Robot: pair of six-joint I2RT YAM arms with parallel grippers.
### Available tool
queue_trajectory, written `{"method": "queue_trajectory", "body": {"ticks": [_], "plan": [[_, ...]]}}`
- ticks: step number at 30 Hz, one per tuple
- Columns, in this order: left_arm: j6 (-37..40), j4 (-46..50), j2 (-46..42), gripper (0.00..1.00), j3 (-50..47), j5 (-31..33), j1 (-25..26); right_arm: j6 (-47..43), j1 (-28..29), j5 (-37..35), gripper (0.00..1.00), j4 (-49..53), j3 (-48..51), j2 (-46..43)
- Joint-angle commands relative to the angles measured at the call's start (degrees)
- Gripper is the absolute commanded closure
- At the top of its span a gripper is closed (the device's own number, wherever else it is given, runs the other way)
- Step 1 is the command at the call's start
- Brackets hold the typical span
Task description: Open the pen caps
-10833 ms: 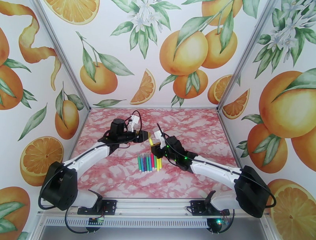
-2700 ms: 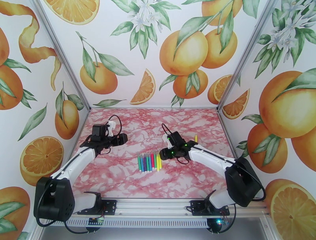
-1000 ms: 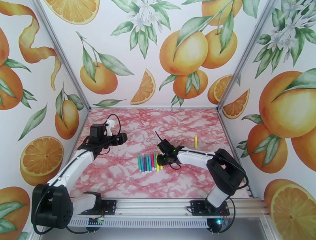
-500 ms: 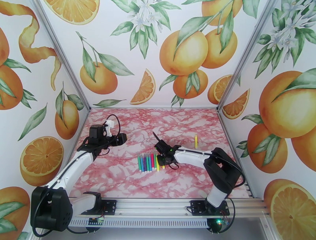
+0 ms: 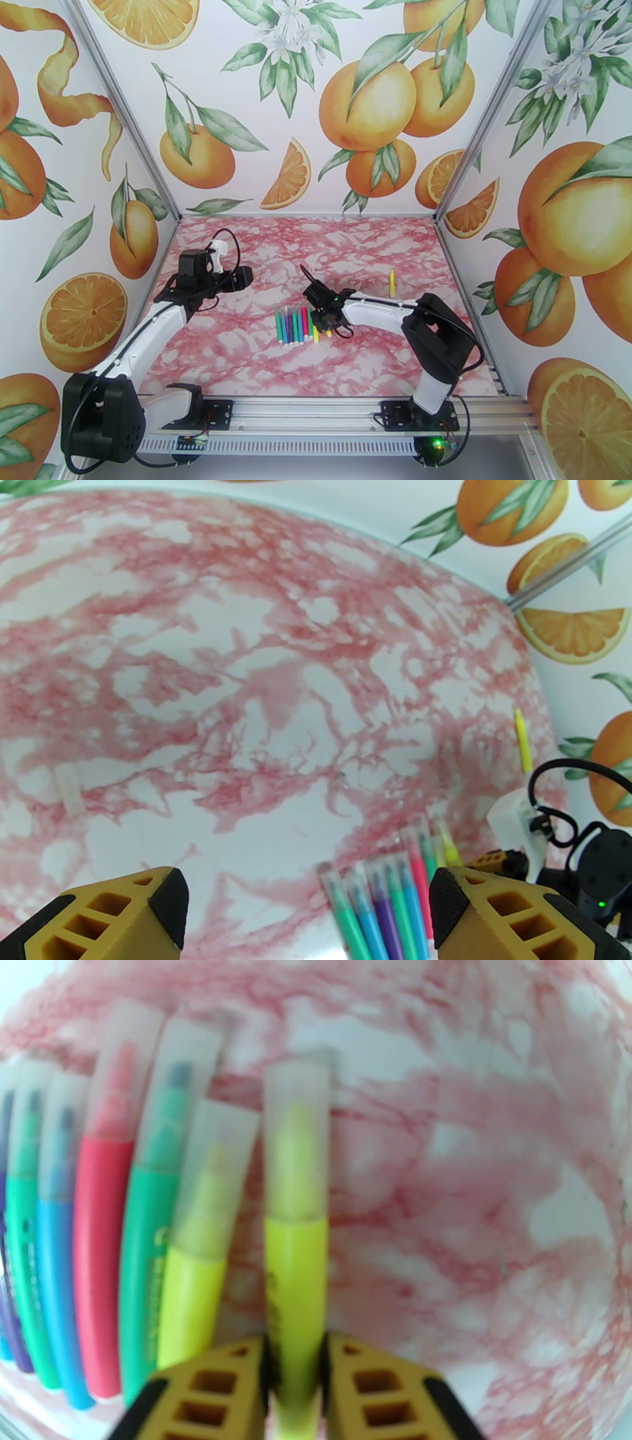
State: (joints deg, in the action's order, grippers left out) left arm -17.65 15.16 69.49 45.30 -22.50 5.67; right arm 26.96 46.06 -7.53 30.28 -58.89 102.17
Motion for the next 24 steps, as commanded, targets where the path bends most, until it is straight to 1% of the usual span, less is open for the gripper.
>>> {"method": "queue_trajectory", "body": {"ticks": [1,6,11,16,19,24], "plan": [[0.3,-2.1,0.1,0.16,-0.5,-1.8,0.3,-1.0,-0.8,-4.2,0.78,0.1,1.4,0.3],[0.3,-3.7,0.4,0.16,-0.2,-3.7,1.1,-2.4,-1.2,-4.0,0.81,-2.4,2.5,-3.4],[0.1,-5.3,1.8,0.16,0.9,-6.5,2.8,-4.2,-1.9,-2.6,0.81,-6.0,4.4,-8.0],[-0.4,-7.2,4.2,0.16,2.3,-9.2,5.8,-6.4,-2.5,2.0,0.82,-12.2,7.1,-13.6],[-0.8,-10.2,5.8,0.17,2.9,-14.9,8.2,-6.5,-2.5,4.9,0.82,-15.8,7.9,-16.6],[-1.7,-12.1,7.0,0.17,4.6,-16.7,12.2,-6.8,-2.4,10.5,0.82,-22.7,9.7,-20.7]]}}
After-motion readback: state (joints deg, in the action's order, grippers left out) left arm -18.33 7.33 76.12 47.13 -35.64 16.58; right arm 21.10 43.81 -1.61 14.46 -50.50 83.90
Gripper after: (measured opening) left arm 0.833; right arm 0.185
